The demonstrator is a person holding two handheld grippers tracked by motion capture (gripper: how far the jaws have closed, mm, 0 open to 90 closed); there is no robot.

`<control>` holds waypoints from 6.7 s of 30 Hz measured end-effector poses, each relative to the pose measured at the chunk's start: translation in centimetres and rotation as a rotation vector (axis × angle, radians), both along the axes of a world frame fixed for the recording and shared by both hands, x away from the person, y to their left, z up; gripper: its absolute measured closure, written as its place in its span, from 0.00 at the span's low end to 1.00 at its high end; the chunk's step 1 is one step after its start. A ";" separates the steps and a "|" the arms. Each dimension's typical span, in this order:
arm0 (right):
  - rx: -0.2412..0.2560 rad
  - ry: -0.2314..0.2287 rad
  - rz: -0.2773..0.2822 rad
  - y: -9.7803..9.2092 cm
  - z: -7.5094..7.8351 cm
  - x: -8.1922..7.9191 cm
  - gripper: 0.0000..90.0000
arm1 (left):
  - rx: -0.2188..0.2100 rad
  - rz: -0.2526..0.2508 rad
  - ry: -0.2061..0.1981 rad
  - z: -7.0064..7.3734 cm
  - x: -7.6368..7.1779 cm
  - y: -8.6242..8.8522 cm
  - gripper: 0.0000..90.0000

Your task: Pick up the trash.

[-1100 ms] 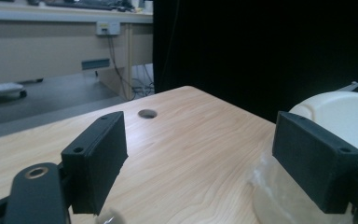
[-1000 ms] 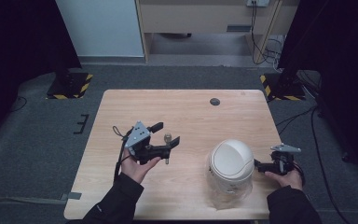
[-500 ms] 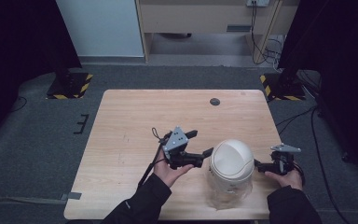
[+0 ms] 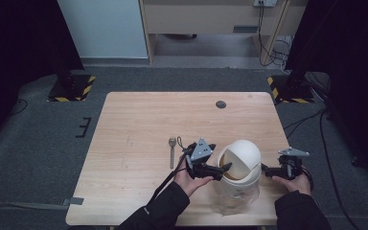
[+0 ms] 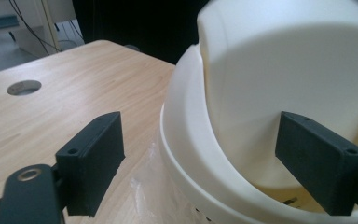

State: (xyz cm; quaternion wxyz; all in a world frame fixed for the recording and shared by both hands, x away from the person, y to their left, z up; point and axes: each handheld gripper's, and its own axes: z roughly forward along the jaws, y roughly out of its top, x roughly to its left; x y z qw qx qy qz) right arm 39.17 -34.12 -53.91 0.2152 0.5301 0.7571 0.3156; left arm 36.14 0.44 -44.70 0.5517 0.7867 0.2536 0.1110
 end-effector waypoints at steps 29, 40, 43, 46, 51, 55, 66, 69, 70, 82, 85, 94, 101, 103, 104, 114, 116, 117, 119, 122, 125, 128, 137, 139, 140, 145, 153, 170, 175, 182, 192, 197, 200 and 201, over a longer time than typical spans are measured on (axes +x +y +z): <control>0.001 -0.003 -0.004 0.0 0.0 0.0 0.01 | 0.084 0.257 0.000 0.2 1.6 11.3 0.22; 0.000 -0.003 -0.005 0.0 0.0 0.0 0.01 | 0.220 0.403 0.134 -6.0 4.7 12.8 0.28; 0.000 -0.003 -0.005 0.0 0.0 0.0 0.01 | 0.260 0.419 0.151 -7.2 5.1 12.4 0.31; 0.000 -0.003 -0.005 0.0 0.0 0.0 0.01 | 0.298 0.424 0.161 -8.0 5.4 12.1 0.35; 0.000 -0.003 -0.005 0.0 0.0 0.0 0.01 | 0.337 0.437 0.176 -8.7 5.7 11.9 0.43; 0.002 -0.003 -0.006 0.1 0.0 0.0 0.01 | 0.321 0.445 0.168 -8.8 5.6 11.9 0.47; 0.043 0.096 0.000 -0.6 0.9 -0.1 0.02 | 0.303 0.474 0.167 -8.8 5.7 12.5 0.76; 0.033 0.102 0.006 -0.6 1.0 -0.1 0.03 | 0.301 0.476 0.169 -8.8 5.8 12.8 0.85; 0.039 0.102 0.002 -0.6 1.0 -0.1 0.04 | 0.301 0.474 0.171 -8.7 5.8 12.9 0.87; 0.046 0.108 0.021 -1.0 1.4 -0.1 0.09 | 0.259 0.456 0.127 -7.5 5.6 14.1 0.88; 0.054 0.114 0.016 -1.1 1.4 -0.1 0.10 | 0.238 0.458 0.109 -6.7 5.6 14.5 0.88; 0.048 0.068 0.027 -0.9 2.2 -0.1 0.12 | 0.137 0.427 0.007 -2.0 3.5 16.6 0.88; 0.072 0.032 0.014 -1.1 2.8 -0.1 0.12 | 0.040 0.415 -0.036 0.3 2.0 17.3 0.88; 0.089 0.008 0.011 -1.2 3.1 -0.2 0.12 | 0.031 0.412 -0.060 0.9 1.6 17.4 0.88; 0.096 0.003 0.008 -1.2 3.3 -0.2 0.12 | 0.024 0.409 -0.071 1.1 1.5 17.4 0.88; 0.139 -0.073 0.029 -0.5 5.2 -0.4 0.14 | -0.045 0.381 -0.142 3.5 0.3 17.0 0.88; 0.139 -0.099 0.037 -0.3 5.8 -0.5 0.14 | -0.051 0.373 -0.154 3.9 0.1 16.8 0.88; 0.139 -0.099 0.037 -0.3 5.8 -0.5 0.14 | -0.051 0.373 -0.154 3.9 0.1 16.8 0.88; 0.164 -0.130 0.031 0.0 6.6 -0.6 0.14 | -0.065 0.360 -0.168 4.4 -0.1 16.6 0.88; 0.182 -0.160 0.031 0.3 7.6 -0.7 0.14 | -0.079 0.349 -0.180 4.8 -0.4 16.4 0.88; 0.190 -0.205 0.041 0.8 8.8 -1.0 0.14 | -0.092 0.338 -0.191 5.2 -0.6 16.1 0.88; 0.184 -0.255 0.044 1.2 10.0 -1.2 0.14 | -0.102 0.326 -0.203 5.6 -0.9 15.8 0.88; 0.232 -0.369 0.071 2.5 13.2 -2.1 0.18 | -0.115 0.300 -0.236 6.4 -1.5 15.2 0.88; 0.249 -0.390 0.071 2.6 14.0 -2.3 0.18 | -0.115 0.295 -0.247 6.6 -1.6 15.1 0.88; 0.259 -0.399 0.073 2.6 14.3 -2.4 0.18 | -0.117 0.292 -0.251 6.7 -1.7 15.0 0.88; 0.301 -0.435 0.091 3.1 15.9 -2.9 0.18 | -0.126 0.278 -0.266 7.0 -2.0 14.6 0.88; 0.361 -0.498 0.164 5.0 18.4 -3.8 0.18 | -0.138 0.248 -0.264 7.1 -2.3 13.6 0.88; 0.455 -0.541 0.308 10.0 21.7 -4.9 0.21 | -0.155 0.171 -0.321 8.2 -3.8 10.3 0.88; 0.489 -0.521 0.346 11.5 21.8 -4.9 0.24 | -0.153 0.148 -0.331 8.4 -4.1 9.1 0.88; 0.520 -0.506 0.393 12.6 21.6 -5.0 0.29 | -0.134 0.107 -0.344 8.1 -4.4 7.0 0.88; 0.560 -0.460 0.443 13.2 21.1 -5.1 0.48 | -0.148 0.089 -0.366 7.6 -4.7 4.7 0.88; 0.573 -0.439 0.452 13.2 21.0 -5.0 0.58 | -0.171 0.086 -0.372 7.9 -5.0 4.6 0.88; 0.589 -0.416 0.455 13.4 20.9 -4.9 0.64 | -0.179 0.083 -0.378 8.0 -5.1 4.4 0.88; 0.593 -0.407 0.454 13.4 20.8 -4.9 0.67 | -0.177 0.081 -0.376 8.0 -5.1 4.4 0.88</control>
